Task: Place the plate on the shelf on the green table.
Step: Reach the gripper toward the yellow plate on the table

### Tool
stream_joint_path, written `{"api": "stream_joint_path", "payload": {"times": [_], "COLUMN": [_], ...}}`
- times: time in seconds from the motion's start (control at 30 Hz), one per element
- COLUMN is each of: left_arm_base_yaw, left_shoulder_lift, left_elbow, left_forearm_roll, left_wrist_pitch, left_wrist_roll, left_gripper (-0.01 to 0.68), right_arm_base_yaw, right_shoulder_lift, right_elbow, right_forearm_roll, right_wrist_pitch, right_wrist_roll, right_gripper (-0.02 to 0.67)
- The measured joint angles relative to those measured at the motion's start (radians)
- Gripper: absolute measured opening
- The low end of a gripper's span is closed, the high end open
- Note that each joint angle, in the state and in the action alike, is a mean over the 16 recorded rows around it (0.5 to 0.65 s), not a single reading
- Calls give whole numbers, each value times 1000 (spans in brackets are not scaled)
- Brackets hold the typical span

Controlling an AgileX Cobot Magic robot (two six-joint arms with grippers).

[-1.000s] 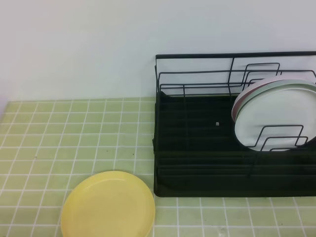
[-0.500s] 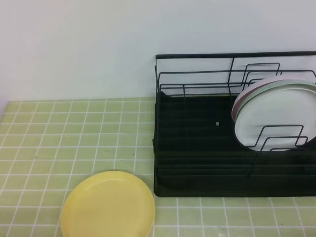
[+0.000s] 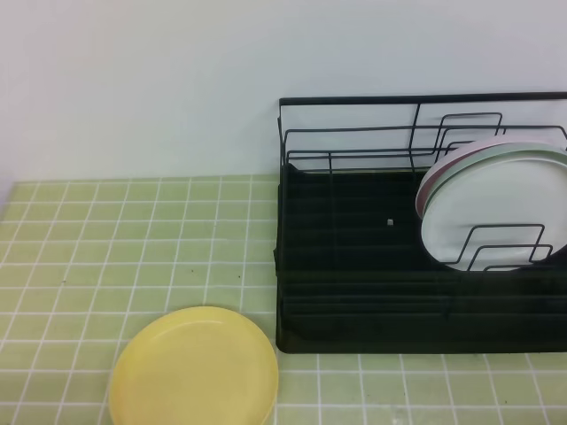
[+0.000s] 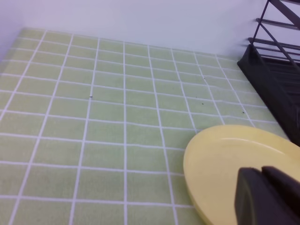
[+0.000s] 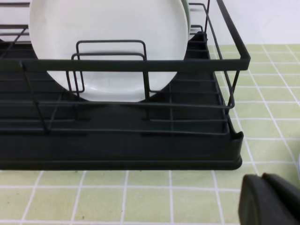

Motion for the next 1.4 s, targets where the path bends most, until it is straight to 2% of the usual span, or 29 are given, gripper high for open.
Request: {"api": "stream_joint_path", "payload": {"times": [0.37, 0.57, 0.77, 1.07, 1.23, 1.4], "left_arm_base_yaw": [0, 0, 0, 0, 0, 0], "left_shoulder_lift": [0, 0, 0, 0, 3, 3], "left_elbow": [5, 7, 7, 10, 7, 0], "left_forearm_roll": [0, -32, -177, -560, -713, -767], "left_wrist_pitch": [0, -5, -61, -177, -210, -217], "left_wrist_roll": [0, 0, 0, -1, -1, -2], "left_gripper": [-2, -2, -2, -2, -2, -2], "right_arm_base_yaw": [0, 0, 0, 0, 0, 0], "right_shoulder_lift": [0, 0, 0, 0, 0, 0], "right_elbow": [-2, 0, 0, -2, -3, -5], "right_forearm_roll": [11, 79, 330, 785, 912, 973], "right_wrist_pitch": [0, -24, -147, -395, -445, -455], "right_wrist_roll": [0, 1, 2, -58, -115, -168], "right_gripper": [-2, -2, -2, -2, -2, -2]}}
